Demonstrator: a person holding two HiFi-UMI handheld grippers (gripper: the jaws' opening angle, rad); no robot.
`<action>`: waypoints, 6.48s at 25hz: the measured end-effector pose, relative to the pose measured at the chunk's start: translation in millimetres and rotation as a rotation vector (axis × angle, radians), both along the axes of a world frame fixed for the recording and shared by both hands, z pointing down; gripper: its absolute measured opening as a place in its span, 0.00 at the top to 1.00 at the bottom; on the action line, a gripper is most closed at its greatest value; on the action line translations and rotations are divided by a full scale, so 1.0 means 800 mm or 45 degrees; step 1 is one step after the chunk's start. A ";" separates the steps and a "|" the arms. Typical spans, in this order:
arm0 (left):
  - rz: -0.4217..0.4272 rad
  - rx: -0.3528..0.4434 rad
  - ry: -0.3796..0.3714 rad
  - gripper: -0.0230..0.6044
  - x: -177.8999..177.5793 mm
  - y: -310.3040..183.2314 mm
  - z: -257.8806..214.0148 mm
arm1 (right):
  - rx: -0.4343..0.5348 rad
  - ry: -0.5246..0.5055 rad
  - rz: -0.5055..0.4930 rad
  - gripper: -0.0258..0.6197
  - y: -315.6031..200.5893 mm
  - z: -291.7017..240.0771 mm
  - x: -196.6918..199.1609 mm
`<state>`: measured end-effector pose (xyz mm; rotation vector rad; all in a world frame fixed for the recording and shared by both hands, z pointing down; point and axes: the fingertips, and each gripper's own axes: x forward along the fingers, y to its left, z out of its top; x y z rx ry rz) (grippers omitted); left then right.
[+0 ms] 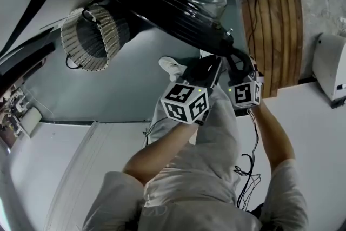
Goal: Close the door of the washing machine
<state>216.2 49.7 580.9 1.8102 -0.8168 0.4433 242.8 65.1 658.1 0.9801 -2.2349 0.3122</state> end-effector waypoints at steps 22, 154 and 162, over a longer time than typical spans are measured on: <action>0.391 0.499 0.166 0.96 0.059 -0.130 -0.032 | -0.031 0.107 -0.291 0.84 -0.136 0.006 0.103; -0.285 1.347 -0.161 0.96 -0.356 -0.160 -0.593 | 0.575 -0.440 0.219 0.94 -0.204 -0.660 -0.052; -0.398 1.474 -0.170 0.96 -0.423 -0.106 -0.685 | 0.752 -0.536 0.256 0.94 -0.181 -0.786 -0.055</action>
